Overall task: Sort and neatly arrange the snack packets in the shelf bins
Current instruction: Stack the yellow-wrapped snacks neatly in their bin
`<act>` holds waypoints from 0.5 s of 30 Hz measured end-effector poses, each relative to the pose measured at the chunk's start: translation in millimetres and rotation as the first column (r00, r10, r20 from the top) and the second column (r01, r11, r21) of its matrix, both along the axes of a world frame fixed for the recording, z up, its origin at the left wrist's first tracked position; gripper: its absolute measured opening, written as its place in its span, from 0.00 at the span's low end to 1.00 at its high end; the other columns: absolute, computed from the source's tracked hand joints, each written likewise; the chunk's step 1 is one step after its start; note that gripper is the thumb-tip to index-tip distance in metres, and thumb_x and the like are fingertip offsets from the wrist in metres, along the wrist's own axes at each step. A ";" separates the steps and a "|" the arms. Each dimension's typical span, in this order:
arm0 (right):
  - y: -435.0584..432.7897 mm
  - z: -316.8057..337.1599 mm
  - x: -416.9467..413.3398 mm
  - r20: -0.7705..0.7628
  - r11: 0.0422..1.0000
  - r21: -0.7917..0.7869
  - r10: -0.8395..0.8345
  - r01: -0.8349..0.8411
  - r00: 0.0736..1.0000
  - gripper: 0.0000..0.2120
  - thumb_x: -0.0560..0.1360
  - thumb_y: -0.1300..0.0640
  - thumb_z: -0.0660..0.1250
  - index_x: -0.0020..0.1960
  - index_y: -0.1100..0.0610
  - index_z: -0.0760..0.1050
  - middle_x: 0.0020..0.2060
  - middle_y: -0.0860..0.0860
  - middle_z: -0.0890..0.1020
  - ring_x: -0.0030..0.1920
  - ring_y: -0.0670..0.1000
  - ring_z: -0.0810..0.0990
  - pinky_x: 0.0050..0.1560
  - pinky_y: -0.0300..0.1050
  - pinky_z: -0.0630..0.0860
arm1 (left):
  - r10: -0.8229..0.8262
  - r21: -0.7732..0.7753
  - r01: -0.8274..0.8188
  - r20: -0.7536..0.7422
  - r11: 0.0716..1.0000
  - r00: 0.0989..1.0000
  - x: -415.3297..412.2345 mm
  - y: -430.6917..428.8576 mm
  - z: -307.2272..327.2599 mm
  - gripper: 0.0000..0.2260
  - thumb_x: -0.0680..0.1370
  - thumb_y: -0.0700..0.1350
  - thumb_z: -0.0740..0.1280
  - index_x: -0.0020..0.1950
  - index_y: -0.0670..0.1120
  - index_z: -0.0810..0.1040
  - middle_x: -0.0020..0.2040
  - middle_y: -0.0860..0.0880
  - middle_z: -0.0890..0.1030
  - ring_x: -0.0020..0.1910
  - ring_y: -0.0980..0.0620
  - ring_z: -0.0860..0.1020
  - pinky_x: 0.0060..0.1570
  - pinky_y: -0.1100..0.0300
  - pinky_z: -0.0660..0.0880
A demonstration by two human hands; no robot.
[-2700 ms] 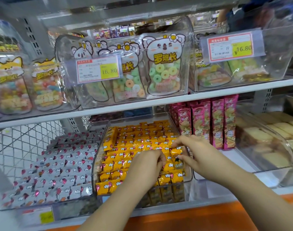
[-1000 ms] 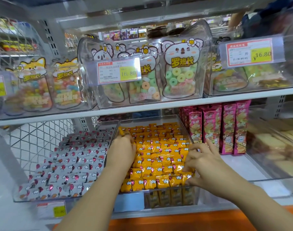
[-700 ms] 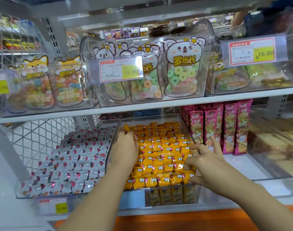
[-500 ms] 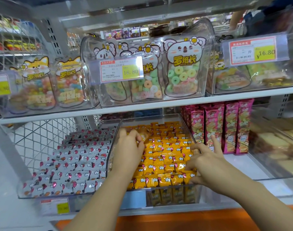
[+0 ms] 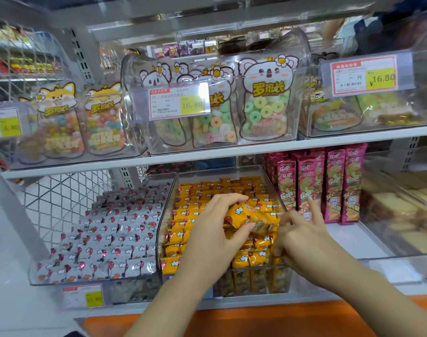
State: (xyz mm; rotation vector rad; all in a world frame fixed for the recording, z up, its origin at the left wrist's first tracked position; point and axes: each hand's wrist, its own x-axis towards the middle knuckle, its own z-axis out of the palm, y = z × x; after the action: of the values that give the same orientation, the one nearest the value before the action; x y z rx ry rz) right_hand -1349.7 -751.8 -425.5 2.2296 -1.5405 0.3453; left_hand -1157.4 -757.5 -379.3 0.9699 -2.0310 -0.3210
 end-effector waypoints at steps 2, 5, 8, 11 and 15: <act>2.1 4.6 -0.8 0.000 0.999 0.043 0.017 -0.017 1.000 0.15 0.50 0.52 0.81 0.23 0.46 0.74 0.23 0.39 0.73 0.44 0.45 0.77 0.67 0.61 0.47 | -0.014 -0.020 0.014 -0.008 1.000 1.000 0.3 2.6 3.2 0.19 0.74 0.50 0.71 0.56 0.67 0.67 0.55 0.69 0.72 0.59 0.69 0.69 0.56 0.74 0.67; 7.8 23.1 -5.7 0.217 0.984 0.178 -0.043 0.004 0.975 0.11 0.69 0.47 0.72 0.31 0.45 0.74 0.30 0.37 0.73 0.48 0.37 0.69 0.71 0.53 0.42 | -0.053 -0.044 0.050 -0.062 0.998 0.997 -0.2 3.0 9.2 0.18 0.74 0.47 0.71 0.58 0.64 0.69 0.56 0.67 0.74 0.59 0.68 0.71 0.57 0.69 0.70; 16.7 42.3 -11.0 0.512 0.990 0.062 0.077 -0.126 0.856 0.15 0.66 0.47 0.74 0.30 0.43 0.67 0.29 0.41 0.74 0.38 0.42 0.73 0.50 0.44 0.69 | -0.090 -0.053 0.085 -0.093 0.995 0.992 -3.5 3.5 17.1 0.19 0.74 0.47 0.70 0.59 0.64 0.69 0.58 0.65 0.76 0.60 0.66 0.72 0.58 0.67 0.71; 25.0 51.8 -9.3 0.716 0.985 -0.092 0.165 -0.143 0.678 0.15 0.64 0.49 0.76 0.41 0.41 0.70 0.30 0.45 0.73 0.38 0.47 0.74 0.35 0.35 0.69 | -0.124 -0.053 0.122 -0.041 0.991 0.991 -10.7 4.6 20.7 0.19 0.75 0.47 0.69 0.63 0.61 0.71 0.59 0.63 0.76 0.61 0.65 0.72 0.60 0.65 0.71; 29.2 52.7 0.6 0.820 0.961 -0.086 0.218 -0.262 0.530 0.27 0.67 0.56 0.75 0.59 0.37 0.68 0.43 0.36 0.77 0.35 0.47 0.74 0.37 0.37 0.73 | -0.204 -0.090 0.203 -0.002 0.975 0.979 -23.0 5.8 22.0 0.20 0.74 0.47 0.70 0.64 0.59 0.71 0.57 0.67 0.74 0.59 0.67 0.71 0.58 0.71 0.69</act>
State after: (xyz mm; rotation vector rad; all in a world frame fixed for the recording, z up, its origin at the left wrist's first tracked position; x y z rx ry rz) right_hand -1349.2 -722.6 -372.8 2.4491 -1.5978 1.6791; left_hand -1180.3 -751.7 -357.3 0.7053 -2.1199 -0.3402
